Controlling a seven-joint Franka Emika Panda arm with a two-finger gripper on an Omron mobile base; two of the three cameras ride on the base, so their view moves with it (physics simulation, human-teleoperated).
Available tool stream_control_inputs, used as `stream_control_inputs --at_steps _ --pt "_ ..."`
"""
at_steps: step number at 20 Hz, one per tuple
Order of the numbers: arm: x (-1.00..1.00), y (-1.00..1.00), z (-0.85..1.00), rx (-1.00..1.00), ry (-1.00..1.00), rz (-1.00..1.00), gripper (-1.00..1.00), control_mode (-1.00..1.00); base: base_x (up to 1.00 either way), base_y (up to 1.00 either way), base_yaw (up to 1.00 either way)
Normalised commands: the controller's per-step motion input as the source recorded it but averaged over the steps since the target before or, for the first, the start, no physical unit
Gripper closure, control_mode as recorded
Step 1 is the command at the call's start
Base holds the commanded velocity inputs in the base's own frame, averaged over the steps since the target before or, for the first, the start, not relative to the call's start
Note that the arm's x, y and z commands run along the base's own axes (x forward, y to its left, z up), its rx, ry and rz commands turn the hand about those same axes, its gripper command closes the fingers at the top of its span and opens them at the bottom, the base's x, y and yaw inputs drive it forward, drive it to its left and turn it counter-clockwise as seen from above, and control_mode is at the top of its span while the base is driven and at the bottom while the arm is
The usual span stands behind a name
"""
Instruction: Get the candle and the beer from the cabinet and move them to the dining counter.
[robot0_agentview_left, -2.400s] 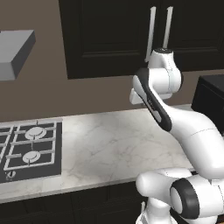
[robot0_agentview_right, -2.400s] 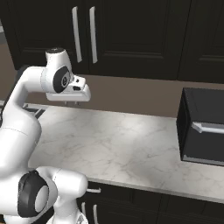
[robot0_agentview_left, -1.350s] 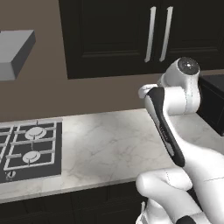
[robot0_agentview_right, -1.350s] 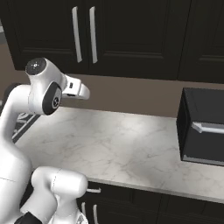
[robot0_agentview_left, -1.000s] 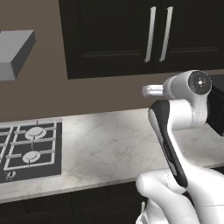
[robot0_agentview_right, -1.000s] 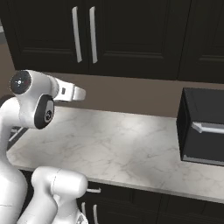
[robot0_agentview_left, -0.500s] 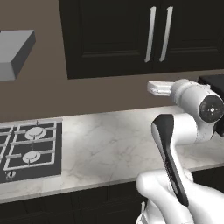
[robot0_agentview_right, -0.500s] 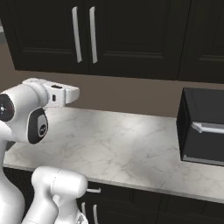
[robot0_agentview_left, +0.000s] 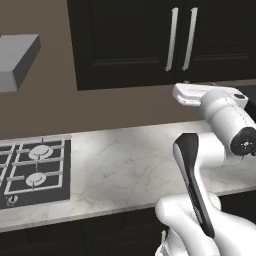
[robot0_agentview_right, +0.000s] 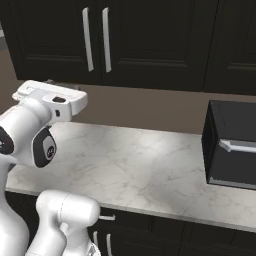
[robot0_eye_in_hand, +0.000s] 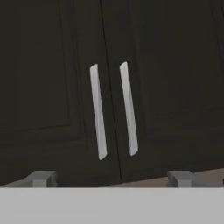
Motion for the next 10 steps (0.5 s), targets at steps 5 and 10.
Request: stream_control_inputs --at_steps 5,10 --pt "-0.06 0.0 0.35 0.0 -0.19 0.0 -1.0 -1.0 0.0 0.0 0.0" --pt "0.0 0.05 0.36 0.0 -0.14 0.0 -1.0 -1.0 0.0 0.0 0.0"
